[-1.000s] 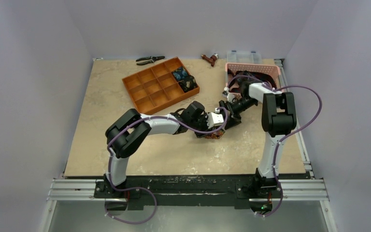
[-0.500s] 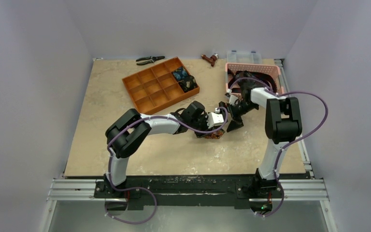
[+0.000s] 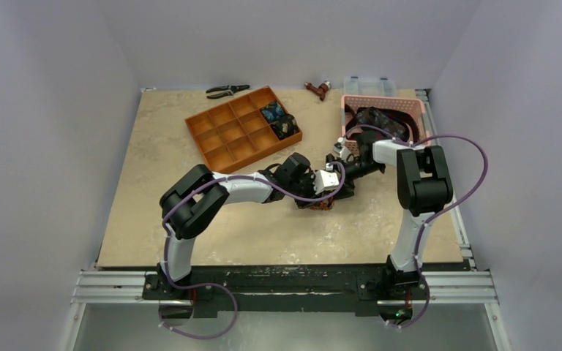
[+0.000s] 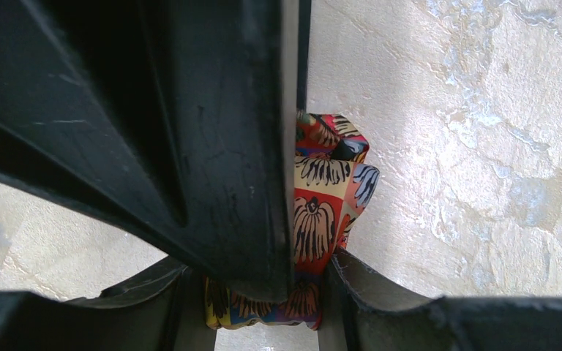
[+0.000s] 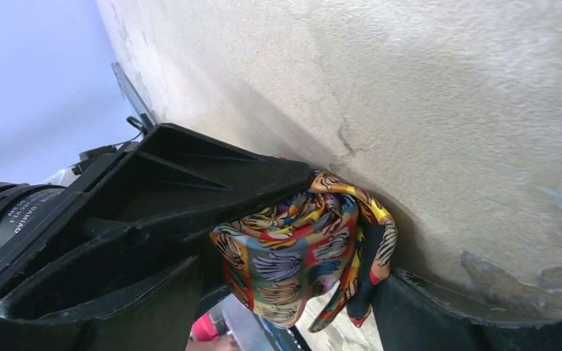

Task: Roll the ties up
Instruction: Pick up the tie at the center of the board.

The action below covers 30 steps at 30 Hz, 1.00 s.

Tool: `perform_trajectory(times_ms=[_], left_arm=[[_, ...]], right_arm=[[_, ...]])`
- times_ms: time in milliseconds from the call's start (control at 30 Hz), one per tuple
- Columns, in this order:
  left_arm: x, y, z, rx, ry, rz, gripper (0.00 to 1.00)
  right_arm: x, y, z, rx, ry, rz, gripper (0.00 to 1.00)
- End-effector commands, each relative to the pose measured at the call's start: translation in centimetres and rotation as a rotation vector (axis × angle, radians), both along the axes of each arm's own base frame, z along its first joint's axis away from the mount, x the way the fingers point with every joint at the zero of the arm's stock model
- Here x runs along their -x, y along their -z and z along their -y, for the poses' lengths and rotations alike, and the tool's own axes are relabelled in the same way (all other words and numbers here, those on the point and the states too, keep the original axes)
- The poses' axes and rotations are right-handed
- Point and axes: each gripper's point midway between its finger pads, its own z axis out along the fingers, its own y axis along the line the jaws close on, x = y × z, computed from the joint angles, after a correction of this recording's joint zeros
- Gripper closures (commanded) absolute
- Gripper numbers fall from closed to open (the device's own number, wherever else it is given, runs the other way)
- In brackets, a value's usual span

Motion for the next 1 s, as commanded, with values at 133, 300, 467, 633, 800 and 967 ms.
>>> perform_trajectory(times_ms=[133, 300, 467, 633, 800, 967], left_arm=[[3.1, 6.4, -5.4, -0.252, -0.037, -0.147, 0.73], [3.1, 6.3, -5.4, -0.251, -0.038, -0.144, 0.72], [3.3, 5.8, -5.0, -0.225, -0.035, -0.158, 0.62], [3.7, 3.8, -3.7, -0.106, -0.006, -0.147, 0.34], [2.7, 0.3, -2.0, 0.063, 0.002, -0.076, 0.05], [2.8, -1.3, -0.5, 0.146, 0.040, -0.076, 0.00]], right_arm=[[-0.9, -2.6, -1.0, -0.027, -0.015, 0.132, 0.34], [-1.0, -1.8, -0.9, 0.031, -0.026, 0.139, 0.57], [-0.6, -0.7, -0.6, 0.064, -0.053, 0.123, 0.88], [-0.6, 0.0, -0.3, 0.082, -0.086, 0.131, 1.00], [-0.6, 0.1, -0.1, 0.082, -0.116, 0.157, 1.00], [-0.7, -0.5, -0.7, 0.027, -0.125, 0.199, 1.00]])
